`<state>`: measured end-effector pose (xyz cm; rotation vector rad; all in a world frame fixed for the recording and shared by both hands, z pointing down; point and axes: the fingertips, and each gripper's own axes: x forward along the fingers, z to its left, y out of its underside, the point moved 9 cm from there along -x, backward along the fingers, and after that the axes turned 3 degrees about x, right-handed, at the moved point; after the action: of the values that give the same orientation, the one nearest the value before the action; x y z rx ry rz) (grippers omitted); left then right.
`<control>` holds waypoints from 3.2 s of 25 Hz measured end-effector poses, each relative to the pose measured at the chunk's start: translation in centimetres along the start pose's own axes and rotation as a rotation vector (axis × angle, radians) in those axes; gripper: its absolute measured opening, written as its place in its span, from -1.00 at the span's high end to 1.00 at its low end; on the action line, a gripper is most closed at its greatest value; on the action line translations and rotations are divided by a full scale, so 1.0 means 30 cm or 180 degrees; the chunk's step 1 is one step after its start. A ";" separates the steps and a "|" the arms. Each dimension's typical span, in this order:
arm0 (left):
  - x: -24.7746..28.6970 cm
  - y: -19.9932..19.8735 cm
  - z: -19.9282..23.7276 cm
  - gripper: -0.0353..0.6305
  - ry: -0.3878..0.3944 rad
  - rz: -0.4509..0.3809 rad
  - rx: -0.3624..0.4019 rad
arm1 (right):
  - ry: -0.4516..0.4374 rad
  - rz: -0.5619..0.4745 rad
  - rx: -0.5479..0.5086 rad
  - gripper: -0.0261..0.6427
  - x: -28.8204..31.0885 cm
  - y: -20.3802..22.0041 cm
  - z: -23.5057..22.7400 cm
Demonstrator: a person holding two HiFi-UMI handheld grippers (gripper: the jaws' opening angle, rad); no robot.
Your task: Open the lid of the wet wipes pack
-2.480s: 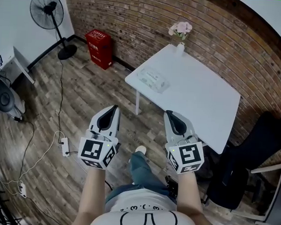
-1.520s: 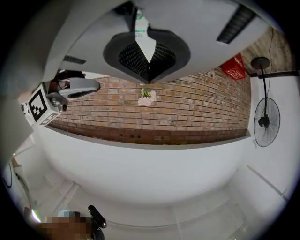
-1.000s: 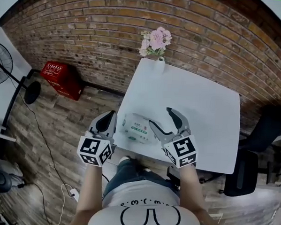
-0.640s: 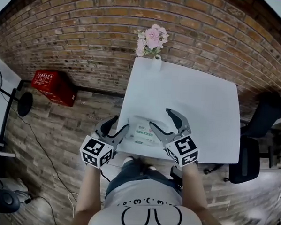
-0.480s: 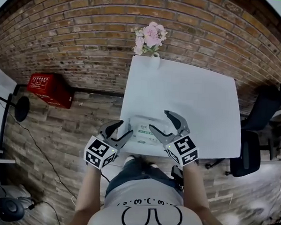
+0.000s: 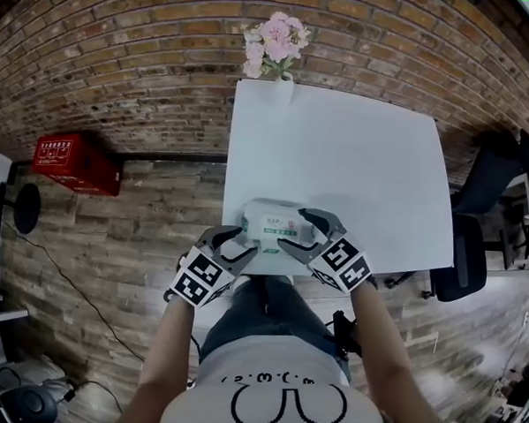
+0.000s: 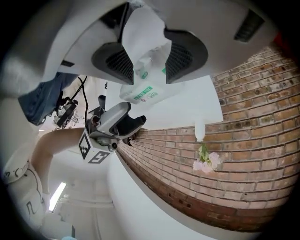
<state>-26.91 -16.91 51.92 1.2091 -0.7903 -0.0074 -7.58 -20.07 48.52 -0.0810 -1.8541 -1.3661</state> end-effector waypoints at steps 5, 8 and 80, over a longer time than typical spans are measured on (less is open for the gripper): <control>0.047 0.025 -0.002 0.26 -0.0043 0.0154 0.0011 | -0.0190 0.0270 -0.0155 0.00 0.062 0.048 -0.002; 0.079 0.043 -0.010 0.26 -0.0013 0.0335 0.0005 | -0.0285 0.0346 -0.0256 0.00 0.087 0.063 -0.013; 0.143 0.058 -0.015 0.34 -0.0227 0.0824 -0.0074 | 0.0788 -0.0017 -0.0124 0.92 -0.021 -0.126 -0.217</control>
<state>-24.19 -17.61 55.63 1.0823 -1.0023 0.1527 -5.33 -26.72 45.75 0.0703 -1.6230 -1.3512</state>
